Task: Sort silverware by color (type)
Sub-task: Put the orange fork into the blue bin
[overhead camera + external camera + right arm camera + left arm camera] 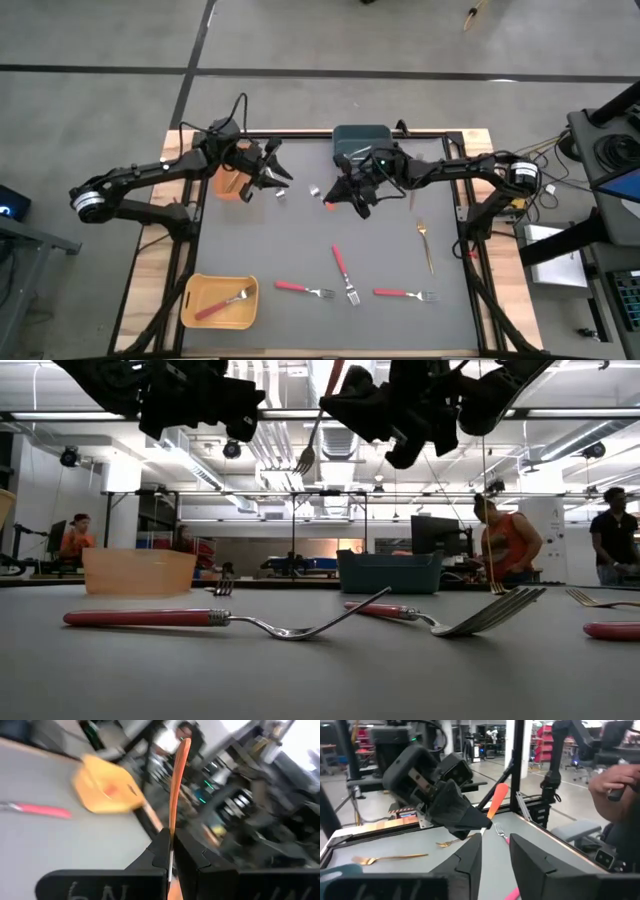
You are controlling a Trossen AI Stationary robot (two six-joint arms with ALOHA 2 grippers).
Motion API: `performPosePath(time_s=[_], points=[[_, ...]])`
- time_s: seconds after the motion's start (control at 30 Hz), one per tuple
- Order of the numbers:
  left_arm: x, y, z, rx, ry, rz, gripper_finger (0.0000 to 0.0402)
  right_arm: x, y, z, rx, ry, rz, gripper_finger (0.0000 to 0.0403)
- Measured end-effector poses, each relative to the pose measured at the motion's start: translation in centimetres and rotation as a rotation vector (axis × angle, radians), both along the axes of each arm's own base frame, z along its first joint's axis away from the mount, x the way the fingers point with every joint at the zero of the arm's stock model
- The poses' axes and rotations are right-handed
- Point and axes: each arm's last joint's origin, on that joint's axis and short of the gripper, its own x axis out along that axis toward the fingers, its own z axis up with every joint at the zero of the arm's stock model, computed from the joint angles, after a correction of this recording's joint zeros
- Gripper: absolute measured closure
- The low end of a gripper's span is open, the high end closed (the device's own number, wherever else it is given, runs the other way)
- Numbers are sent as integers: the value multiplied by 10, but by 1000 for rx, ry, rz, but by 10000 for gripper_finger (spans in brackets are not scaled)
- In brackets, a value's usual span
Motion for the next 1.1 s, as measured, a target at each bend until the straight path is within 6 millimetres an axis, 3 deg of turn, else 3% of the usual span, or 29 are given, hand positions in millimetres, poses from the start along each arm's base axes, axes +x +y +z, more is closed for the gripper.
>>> performPosePath(time_s=[0.23,0.47,0.73,1.1], points=[[-14,27,7,-200,128,136,272,1,11,5,-188,-38,-198,394],[-27,47,0,-353,227,241,243,5,26,4,-550,-85,-368,394],[-6,64,-21,-504,278,208,228,11,40,4,-988,-114,-474,394],[31,80,-40,-568,160,14,213,11,43,5,-1126,-139,-481,394]])
